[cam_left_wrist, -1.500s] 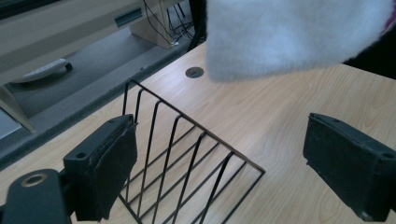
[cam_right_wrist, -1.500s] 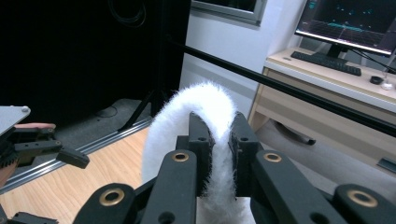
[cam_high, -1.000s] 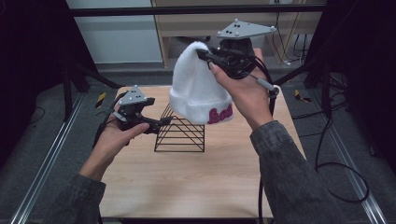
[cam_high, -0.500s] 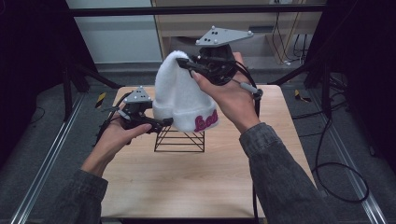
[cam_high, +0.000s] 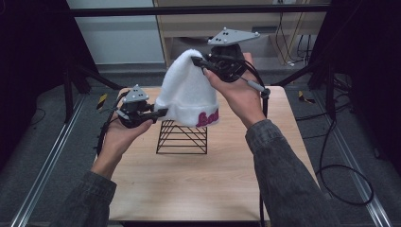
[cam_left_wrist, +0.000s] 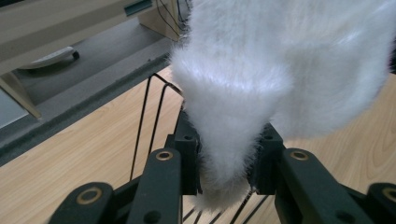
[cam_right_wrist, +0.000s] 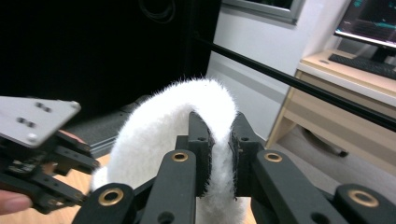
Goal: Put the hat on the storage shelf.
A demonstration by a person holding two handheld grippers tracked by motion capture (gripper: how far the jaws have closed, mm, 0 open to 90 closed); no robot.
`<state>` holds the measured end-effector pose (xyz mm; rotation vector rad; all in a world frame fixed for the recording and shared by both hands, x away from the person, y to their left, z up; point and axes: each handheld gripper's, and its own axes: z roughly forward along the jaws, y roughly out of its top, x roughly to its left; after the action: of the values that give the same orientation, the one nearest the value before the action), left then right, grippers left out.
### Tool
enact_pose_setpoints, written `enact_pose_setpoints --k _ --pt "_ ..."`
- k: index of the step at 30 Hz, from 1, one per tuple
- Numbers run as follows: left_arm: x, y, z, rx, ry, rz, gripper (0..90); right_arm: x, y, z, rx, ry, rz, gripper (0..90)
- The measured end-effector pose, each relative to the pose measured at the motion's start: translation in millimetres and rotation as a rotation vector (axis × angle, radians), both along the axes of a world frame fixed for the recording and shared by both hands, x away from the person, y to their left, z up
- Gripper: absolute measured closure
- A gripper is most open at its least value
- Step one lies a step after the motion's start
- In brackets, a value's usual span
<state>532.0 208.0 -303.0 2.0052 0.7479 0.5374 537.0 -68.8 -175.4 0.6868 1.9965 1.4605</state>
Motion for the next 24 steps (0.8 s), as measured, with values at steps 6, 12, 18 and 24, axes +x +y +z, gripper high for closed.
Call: enact_pose_setpoints --k 6,12,18,24 --pt "1.9 7.1 0.6 -0.012 -0.004 0.029 69.2 11.9 -2.6 -8.4 0.017 0.027 -0.027 82.4" --pt "9.8 11.8 -5.9 -0.012 0.005 0.051 69.1 23.9 -0.2 -19.6 0.007 0.043 -0.053 82.3" --pt "17.6 17.9 -15.1 -0.028 0.027 0.076 69.2 39.6 4.1 -32.0 -0.007 0.069 -0.069 82.3" --pt "21.3 21.5 -26.3 -0.021 0.038 0.096 69.5 48.4 11.4 -43.2 -0.028 0.073 -0.074 82.4"
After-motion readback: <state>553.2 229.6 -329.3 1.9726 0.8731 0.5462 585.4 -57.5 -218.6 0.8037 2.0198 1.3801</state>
